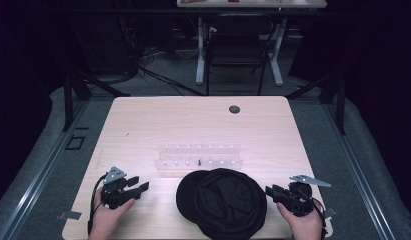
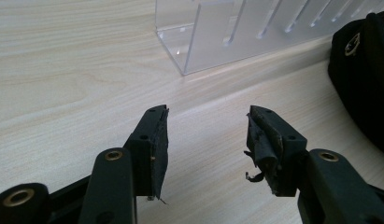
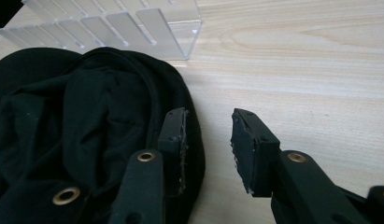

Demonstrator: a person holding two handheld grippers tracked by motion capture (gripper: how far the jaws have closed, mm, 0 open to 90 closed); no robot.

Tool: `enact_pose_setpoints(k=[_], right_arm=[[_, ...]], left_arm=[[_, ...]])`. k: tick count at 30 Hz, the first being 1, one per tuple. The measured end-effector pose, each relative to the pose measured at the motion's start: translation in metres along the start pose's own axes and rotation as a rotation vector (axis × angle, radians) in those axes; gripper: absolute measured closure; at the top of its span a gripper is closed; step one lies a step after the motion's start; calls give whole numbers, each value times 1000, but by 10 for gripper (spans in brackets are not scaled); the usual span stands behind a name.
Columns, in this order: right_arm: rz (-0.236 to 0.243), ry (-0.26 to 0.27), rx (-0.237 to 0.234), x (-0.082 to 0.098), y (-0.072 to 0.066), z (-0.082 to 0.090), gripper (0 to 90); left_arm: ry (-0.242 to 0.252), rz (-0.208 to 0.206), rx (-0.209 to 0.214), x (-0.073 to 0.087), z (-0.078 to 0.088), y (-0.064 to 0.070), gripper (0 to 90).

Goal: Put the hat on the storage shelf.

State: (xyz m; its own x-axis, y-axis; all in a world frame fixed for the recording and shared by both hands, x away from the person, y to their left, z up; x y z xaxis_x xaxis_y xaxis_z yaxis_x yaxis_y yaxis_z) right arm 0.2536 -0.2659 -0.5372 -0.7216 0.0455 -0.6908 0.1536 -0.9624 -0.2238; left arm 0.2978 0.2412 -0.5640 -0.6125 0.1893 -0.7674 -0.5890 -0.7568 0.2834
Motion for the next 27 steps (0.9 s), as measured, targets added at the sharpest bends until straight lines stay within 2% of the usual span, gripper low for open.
enact_pose_setpoints(k=[12,13,20,22,24,25,27], right_arm=[[11,-7,-14,7,-7,6,635],[10,-24,-9,8,-7,4,632],[27,-49,-14,10,-11,-2,615],[24,-66,-2,10,-13,-5,624],[28,-104,6,11,-15,-10,701],[24,-121,-7,11,-14,-11,740],[28,-133,-14,8,-14,-14,800]], left_arm=[[12,-14,19,-5,-7,4,471],[6,-17,24,-6,-8,4,471],[0,-20,31,-7,-10,5,468],[4,-21,27,-6,-10,5,468],[3,-28,30,-6,-9,6,468],[2,-27,28,-5,-9,6,468],[8,-23,23,-4,-8,5,468]])
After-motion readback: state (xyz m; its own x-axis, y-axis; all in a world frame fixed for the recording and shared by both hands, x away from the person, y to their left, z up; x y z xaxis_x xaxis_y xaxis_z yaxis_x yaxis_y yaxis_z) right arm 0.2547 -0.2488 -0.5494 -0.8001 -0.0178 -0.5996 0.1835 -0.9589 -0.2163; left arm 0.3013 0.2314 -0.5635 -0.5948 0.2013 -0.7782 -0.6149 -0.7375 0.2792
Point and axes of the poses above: each handheld gripper's, and its own axes: z roughly backward along the jaws, x roughly out of its underside, y roughly to its right, the point moved 1 cm from there along -z, roughly forward along the jaws, and after that the axes turned 9 degrees about x, right-handed, at the moved point
